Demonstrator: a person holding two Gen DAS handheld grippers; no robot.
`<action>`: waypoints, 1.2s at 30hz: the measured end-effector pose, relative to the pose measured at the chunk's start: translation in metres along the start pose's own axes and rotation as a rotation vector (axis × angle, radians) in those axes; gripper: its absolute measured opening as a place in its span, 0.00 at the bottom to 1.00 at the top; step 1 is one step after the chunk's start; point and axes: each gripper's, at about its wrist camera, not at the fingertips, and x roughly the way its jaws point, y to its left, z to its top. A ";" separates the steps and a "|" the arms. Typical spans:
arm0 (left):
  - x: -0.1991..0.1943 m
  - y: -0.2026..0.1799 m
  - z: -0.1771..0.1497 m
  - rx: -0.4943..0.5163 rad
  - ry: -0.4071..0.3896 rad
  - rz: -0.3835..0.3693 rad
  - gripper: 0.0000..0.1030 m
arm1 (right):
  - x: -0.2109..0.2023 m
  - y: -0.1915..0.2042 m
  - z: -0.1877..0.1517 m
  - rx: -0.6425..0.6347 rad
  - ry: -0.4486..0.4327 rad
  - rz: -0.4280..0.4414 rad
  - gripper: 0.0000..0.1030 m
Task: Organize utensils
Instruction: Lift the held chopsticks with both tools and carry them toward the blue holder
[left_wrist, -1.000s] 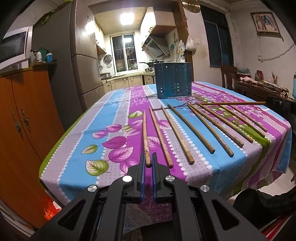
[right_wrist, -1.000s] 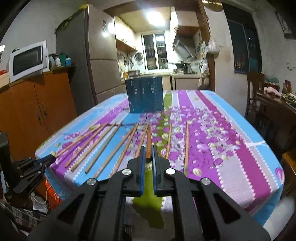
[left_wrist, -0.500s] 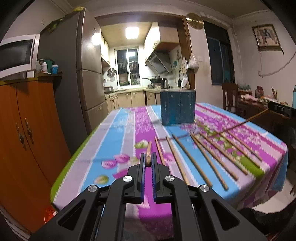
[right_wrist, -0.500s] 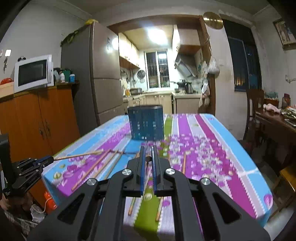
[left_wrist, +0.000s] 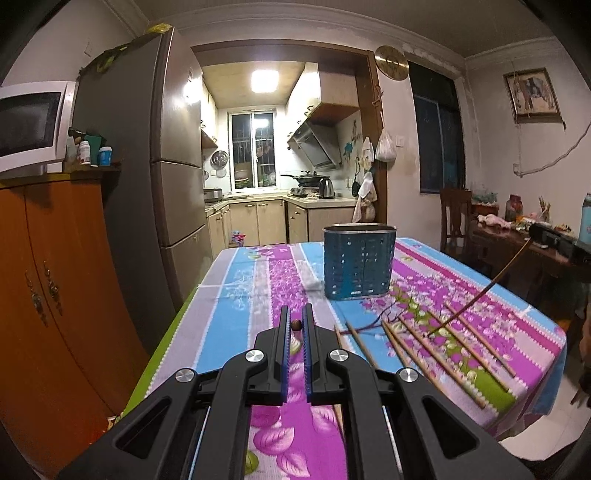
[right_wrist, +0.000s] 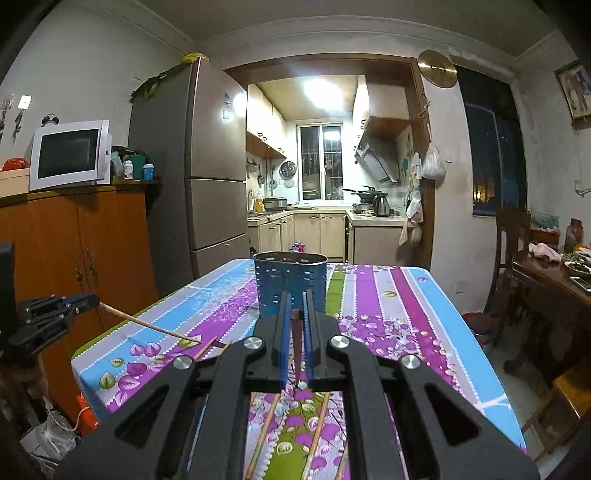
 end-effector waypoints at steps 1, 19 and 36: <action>0.001 0.002 0.004 -0.001 -0.003 -0.002 0.07 | 0.001 0.001 0.001 -0.005 -0.003 0.002 0.05; 0.010 0.006 0.081 0.010 -0.094 -0.067 0.07 | 0.024 -0.007 0.043 -0.012 -0.016 0.077 0.05; 0.086 -0.029 0.204 0.031 -0.262 -0.218 0.07 | 0.081 -0.023 0.152 -0.016 -0.124 0.109 0.05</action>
